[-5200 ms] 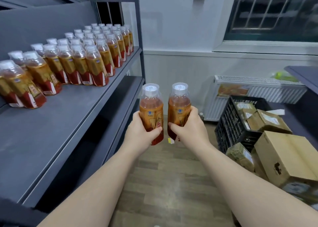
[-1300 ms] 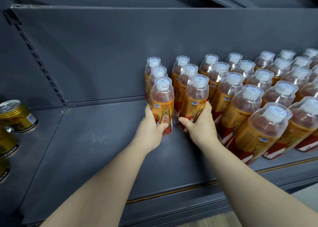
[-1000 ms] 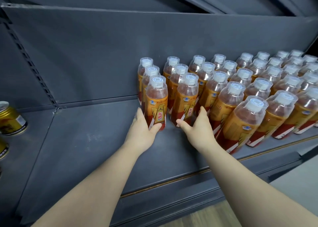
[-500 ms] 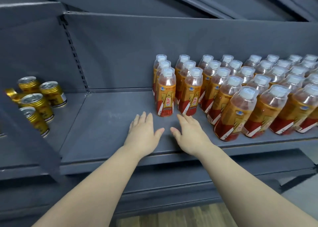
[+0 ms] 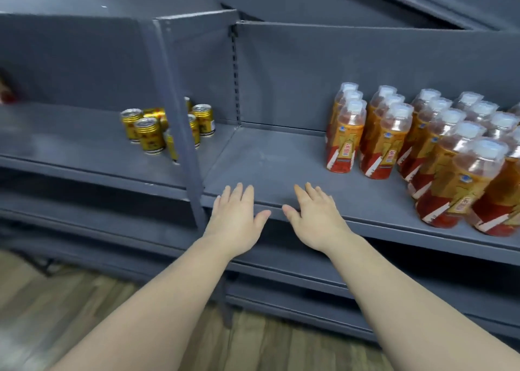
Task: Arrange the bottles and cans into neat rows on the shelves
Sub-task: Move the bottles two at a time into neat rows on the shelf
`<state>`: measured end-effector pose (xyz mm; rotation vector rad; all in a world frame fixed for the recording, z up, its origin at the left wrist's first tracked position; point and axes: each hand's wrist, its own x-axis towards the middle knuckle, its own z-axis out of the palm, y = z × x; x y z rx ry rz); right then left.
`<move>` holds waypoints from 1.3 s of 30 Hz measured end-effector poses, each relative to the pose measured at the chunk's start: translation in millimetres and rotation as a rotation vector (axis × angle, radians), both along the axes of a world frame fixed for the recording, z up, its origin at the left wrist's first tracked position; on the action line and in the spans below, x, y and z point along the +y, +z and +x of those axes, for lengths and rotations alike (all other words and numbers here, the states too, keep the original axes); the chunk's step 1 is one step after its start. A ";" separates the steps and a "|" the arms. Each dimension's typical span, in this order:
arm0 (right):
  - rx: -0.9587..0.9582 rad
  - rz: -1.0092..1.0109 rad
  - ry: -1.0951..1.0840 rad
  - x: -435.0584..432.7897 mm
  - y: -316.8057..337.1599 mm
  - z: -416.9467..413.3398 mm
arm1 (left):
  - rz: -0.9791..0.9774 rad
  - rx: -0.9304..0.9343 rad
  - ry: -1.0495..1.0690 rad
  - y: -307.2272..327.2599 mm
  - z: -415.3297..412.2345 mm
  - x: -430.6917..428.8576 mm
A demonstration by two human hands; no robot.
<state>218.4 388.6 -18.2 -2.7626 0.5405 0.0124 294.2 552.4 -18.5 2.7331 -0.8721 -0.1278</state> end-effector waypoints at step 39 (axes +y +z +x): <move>0.084 -0.094 0.735 519.1 -19.2 234.7 | -0.061 0.049 0.717 -29.0 120.6 534.4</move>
